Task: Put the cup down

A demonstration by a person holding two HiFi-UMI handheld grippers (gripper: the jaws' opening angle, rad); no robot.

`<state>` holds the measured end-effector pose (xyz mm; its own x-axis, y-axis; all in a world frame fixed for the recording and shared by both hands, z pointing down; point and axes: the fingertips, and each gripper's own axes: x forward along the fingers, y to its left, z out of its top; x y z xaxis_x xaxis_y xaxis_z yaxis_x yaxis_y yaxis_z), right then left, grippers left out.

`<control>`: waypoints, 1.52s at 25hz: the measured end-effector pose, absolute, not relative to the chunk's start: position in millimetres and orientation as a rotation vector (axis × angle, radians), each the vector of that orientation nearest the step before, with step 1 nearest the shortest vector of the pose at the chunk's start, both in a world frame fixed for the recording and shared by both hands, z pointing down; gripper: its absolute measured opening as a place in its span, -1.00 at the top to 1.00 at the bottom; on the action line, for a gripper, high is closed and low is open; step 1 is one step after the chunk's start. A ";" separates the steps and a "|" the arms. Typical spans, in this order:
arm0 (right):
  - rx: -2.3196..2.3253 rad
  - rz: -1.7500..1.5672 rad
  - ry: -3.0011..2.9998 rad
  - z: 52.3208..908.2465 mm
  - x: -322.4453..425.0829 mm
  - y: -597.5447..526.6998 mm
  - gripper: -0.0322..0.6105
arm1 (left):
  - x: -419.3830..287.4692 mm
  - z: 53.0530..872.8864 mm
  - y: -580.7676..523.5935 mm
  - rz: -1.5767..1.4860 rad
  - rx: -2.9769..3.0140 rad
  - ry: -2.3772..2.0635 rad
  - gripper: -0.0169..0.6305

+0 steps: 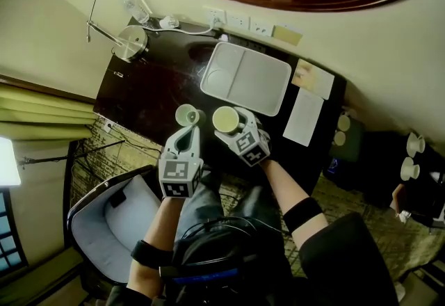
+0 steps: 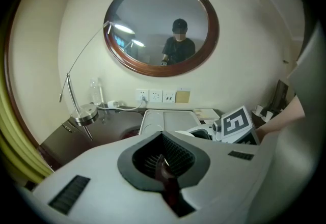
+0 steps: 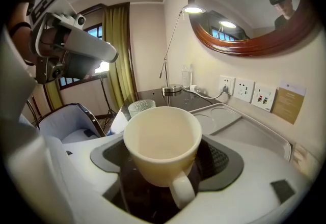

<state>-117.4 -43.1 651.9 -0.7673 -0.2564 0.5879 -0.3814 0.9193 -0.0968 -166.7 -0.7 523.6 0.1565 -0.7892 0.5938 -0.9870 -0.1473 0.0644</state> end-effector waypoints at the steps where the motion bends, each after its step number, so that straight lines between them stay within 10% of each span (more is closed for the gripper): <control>1: 0.454 0.279 -2.481 656.1 -116.7 -41.3 -0.41 | -168.2 524.4 1.6 0.600 1.998 -1.686 0.95; 38: 0.481 0.259 -2.491 620.8 -84.7 -23.6 -0.46 | -167.9 507.8 18.0 0.541 1.979 -1.731 0.95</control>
